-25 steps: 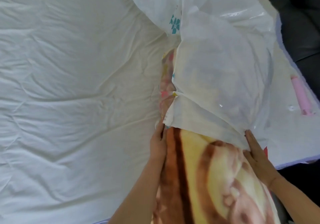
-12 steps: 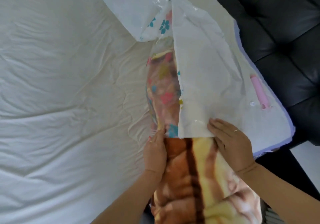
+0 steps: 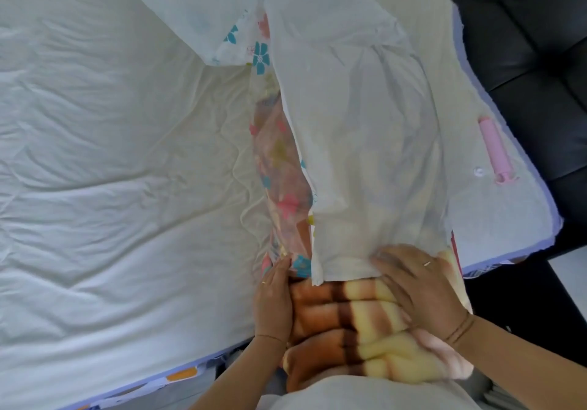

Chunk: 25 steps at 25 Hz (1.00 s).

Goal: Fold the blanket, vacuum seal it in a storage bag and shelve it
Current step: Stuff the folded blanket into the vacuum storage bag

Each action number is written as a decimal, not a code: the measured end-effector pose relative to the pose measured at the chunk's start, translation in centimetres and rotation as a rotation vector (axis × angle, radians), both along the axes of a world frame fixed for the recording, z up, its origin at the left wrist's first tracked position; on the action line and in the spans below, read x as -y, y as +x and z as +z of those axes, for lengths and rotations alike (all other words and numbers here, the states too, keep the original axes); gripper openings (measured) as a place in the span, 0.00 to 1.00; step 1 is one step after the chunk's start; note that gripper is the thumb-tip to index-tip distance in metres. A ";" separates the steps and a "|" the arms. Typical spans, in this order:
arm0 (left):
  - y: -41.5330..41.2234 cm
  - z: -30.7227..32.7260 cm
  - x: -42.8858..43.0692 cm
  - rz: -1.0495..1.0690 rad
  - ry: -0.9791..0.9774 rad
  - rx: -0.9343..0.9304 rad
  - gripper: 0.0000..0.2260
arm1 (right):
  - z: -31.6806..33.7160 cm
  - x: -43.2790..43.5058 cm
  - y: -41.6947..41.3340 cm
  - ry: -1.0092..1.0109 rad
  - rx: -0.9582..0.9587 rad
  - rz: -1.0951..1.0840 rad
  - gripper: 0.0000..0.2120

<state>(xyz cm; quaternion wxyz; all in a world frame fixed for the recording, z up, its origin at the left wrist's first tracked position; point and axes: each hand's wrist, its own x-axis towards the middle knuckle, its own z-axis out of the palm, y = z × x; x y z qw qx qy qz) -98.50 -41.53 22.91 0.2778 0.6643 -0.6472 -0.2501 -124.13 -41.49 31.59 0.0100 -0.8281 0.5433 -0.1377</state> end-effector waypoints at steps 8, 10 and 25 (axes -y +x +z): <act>2.0 0.8 1.0 0.326 0.257 -0.299 0.19 | -2.8 1.7 1.1 0.313 0.180 -0.336 0.33; 2.9 3.5 1.0 0.363 -0.011 -0.212 0.21 | -4.1 2.3 4.7 0.294 0.136 -0.397 0.33; 2.0 -2.0 3.4 -0.138 -0.211 0.363 0.26 | -6.0 4.1 -1.4 0.152 -0.120 -0.141 0.48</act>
